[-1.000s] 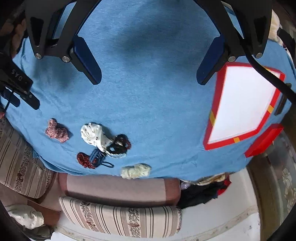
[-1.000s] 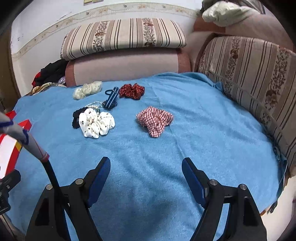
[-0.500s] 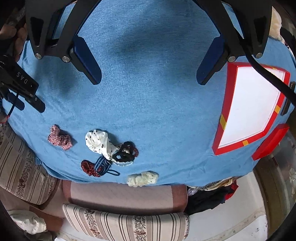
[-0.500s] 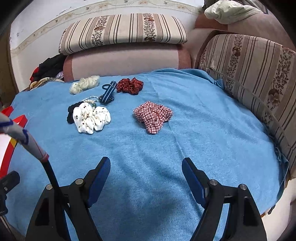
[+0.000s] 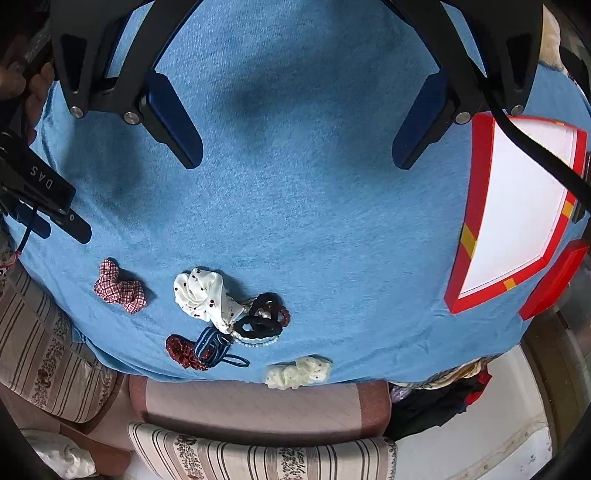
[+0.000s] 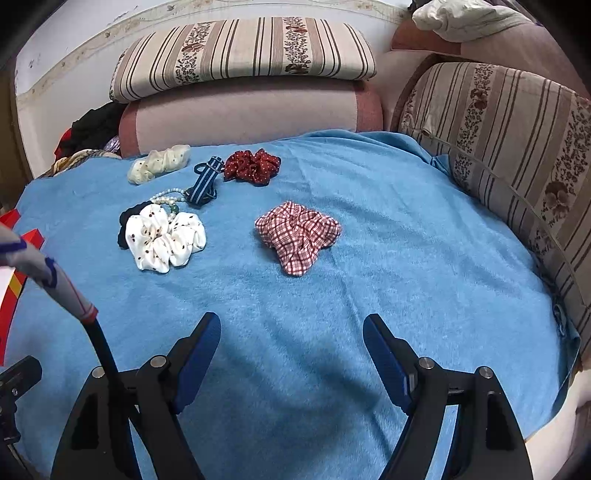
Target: Organize jewelry
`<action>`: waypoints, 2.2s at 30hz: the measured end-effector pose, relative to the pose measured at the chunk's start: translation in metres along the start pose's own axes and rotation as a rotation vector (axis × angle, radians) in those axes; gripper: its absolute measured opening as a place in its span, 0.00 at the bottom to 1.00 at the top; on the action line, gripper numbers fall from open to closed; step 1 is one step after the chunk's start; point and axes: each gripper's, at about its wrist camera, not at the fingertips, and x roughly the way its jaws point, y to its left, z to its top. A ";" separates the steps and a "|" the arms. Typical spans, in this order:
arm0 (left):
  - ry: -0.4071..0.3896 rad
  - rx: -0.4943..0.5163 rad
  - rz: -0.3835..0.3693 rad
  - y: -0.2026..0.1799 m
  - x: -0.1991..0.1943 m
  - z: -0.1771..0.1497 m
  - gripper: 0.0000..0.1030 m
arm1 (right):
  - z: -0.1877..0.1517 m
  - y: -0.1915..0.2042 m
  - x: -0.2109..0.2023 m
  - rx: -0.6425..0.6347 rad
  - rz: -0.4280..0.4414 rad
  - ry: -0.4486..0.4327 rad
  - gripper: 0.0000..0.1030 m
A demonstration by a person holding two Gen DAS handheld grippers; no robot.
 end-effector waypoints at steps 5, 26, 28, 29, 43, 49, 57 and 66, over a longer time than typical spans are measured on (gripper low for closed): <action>0.011 0.011 -0.014 -0.004 0.010 0.016 0.99 | 0.010 -0.007 0.008 -0.006 -0.002 -0.006 0.81; 0.121 -0.017 -0.304 -0.049 0.100 0.119 0.77 | 0.058 -0.034 0.072 0.020 0.082 0.034 0.81; 0.154 -0.032 -0.329 -0.054 0.113 0.120 0.68 | 0.060 -0.033 0.079 0.013 0.088 0.045 0.81; 0.169 -0.042 -0.339 -0.056 0.119 0.120 0.60 | 0.060 -0.031 0.084 0.011 0.093 0.054 0.81; 0.108 -0.096 -0.371 -0.020 0.060 0.106 0.07 | 0.064 -0.005 0.061 -0.041 0.203 0.098 0.12; 0.037 -0.121 -0.280 0.058 0.012 0.087 0.07 | 0.072 0.044 0.016 -0.125 0.305 0.070 0.12; 0.012 -0.290 -0.050 0.211 -0.010 0.066 0.07 | 0.076 0.183 -0.020 -0.282 0.531 0.096 0.12; 0.043 -0.409 0.138 0.329 0.031 0.066 0.07 | 0.077 0.343 0.001 -0.380 0.686 0.173 0.12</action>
